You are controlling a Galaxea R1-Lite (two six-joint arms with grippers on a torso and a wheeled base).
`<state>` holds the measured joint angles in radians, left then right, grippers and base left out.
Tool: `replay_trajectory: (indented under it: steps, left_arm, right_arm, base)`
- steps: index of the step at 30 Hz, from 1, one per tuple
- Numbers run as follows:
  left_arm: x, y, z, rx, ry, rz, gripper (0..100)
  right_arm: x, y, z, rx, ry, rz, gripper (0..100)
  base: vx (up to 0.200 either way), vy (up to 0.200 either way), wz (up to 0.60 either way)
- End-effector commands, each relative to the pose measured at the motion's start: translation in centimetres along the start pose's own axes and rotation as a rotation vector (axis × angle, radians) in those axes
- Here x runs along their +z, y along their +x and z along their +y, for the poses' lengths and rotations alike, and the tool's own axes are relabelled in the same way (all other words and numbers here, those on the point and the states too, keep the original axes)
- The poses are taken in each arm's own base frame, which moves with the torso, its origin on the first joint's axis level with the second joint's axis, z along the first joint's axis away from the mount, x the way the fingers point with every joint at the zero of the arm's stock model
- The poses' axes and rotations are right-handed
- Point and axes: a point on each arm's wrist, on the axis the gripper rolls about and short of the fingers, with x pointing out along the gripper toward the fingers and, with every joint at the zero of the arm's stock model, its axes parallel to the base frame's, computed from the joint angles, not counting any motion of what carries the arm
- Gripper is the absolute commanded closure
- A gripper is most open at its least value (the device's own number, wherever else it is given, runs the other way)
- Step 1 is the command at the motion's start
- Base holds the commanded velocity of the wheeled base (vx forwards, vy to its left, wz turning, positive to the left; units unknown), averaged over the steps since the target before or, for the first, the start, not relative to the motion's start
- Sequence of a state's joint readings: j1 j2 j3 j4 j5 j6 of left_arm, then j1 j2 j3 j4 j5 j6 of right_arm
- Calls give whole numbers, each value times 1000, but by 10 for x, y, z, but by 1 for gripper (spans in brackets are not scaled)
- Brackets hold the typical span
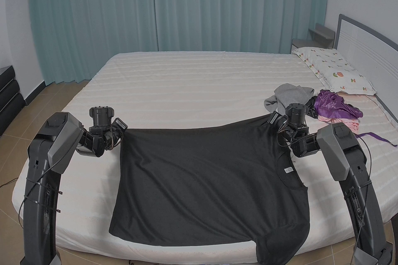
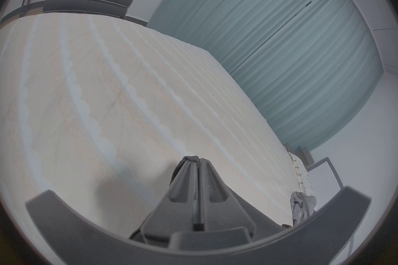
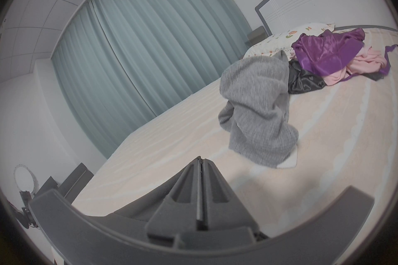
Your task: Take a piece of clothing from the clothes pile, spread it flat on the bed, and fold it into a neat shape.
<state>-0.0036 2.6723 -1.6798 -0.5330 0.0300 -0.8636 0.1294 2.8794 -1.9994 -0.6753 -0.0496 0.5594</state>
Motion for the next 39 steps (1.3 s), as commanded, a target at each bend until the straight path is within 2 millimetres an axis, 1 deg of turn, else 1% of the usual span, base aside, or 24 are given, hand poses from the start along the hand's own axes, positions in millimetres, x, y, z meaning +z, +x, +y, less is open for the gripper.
replay_trajectory:
  steps: [1, 3, 5, 9, 10, 11, 12, 14, 16, 19, 21, 22, 24, 26, 28, 30, 31, 32, 33, 34, 35, 36, 39]
  left_arm:
    - [-4, 4, 2, 4, 1, 10, 100]
    - [-3, 5, 2, 4, 1, 10, 100]
    - [-5, 8, 3, 21, 2, 24, 100]
    - [-4, 9, 1, 37, 0, 40, 100]
    - [-4, 9, 1, 40, 0, 42, 0]
    - [-4, 9, 1, 41, 1, 43, 0]
    - [-4, 9, 1, 42, 1, 44, 0]
    - [-4, 9, 1, 42, 1, 44, 0]
    - [-4, 9, 1, 43, -1, 45, 0]
    - [-4, 6, 1, 51, -8, 47, 0]
    - [1, -3, -3, 55, -32, 45, 0]
    - [5, -11, -7, 52, -47, 46, 0]
    - [11, -26, -13, 47, -71, 51, 0]
    - [15, -43, -17, 49, -81, 58, 0]
    - [17, -56, -19, 58, -82, 67, 0]
    - [20, -82, -22, 42, -83, 97, 0]
    - [19, -89, -22, 35, -84, 111, 0]
    - [18, -103, -20, 32, -82, 134, 0]
    - [15, -113, -17, 36, -80, 154, 0]
    - [15, -113, -17, 36, -80, 154, 0]
    - [11, -134, -11, 42, -79, 180, 0]
    - [10, -146, -7, 43, -83, 189, 0]
    - [3, -174, 4, 53, -89, 227, 0]
  right_arm:
    - [-18, 3, -8, -15, -4, 32, 100]
    - [-20, 3, -9, -18, -9, 37, 100]
    - [-27, 4, -13, -27, -23, 46, 100]
    - [-31, 4, -16, -49, -31, 48, 100]
    - [-32, 4, -17, -52, -31, 52, 100]
    - [-34, 4, -18, -53, -31, 55, 100]
    - [-34, 4, -18, -53, -31, 55, 0]
    - [-33, 4, -17, -50, -29, 46, 0]
    - [-27, 4, -13, -45, -22, 35, 0]
    - [-2, -1, -3, -49, -12, -17, 0]
    - [12, -12, 3, -63, 10, -15, 0]
    - [21, -22, 7, -64, 35, -13, 0]
    - [33, -42, 11, -60, 69, 16, 0]
    - [41, -69, 14, -32, 84, 74, 0]
    - [43, -89, 14, -22, 87, 111, 0]
    - [48, -129, 15, -5, 100, 158, 0]
    - [50, -141, 16, 9, 110, 172, 0]
    - [51, -160, 17, 25, 133, 200, 0]
    - [51, -175, 17, 36, 152, 220, 0]
    - [51, -175, 17, 36, 152, 220, 0]
    - [47, -206, 17, 48, 189, 278, 0]
    - [44, -222, 15, 51, 201, 310, 0]
    - [35, -249, 9, 35, 211, 347, 0]
  base:
    - [0, 0, 0]
    - [0, 0, 0]
    - [0, 0, 0]
    - [0, 0, 0]
    - [0, 0, 0]
    - [0, 0, 0]
    - [0, 0, 0]
    - [0, 0, 0]
    - [0, 0, 0]
    - [0, 0, 0]
    - [0, 0, 0]
    - [0, 0, 0]
    - [0, 0, 0]
    - [0, 0, 0]
    - [0, 0, 0]
    - [0, 0, 0]
    - [0, 0, 0]
    - [0, 0, 0]
    - [0, 0, 0]
    - [0, 0, 0]
    - [0, 0, 0]
    - [0, 0, 0]
    - [0, 0, 0]
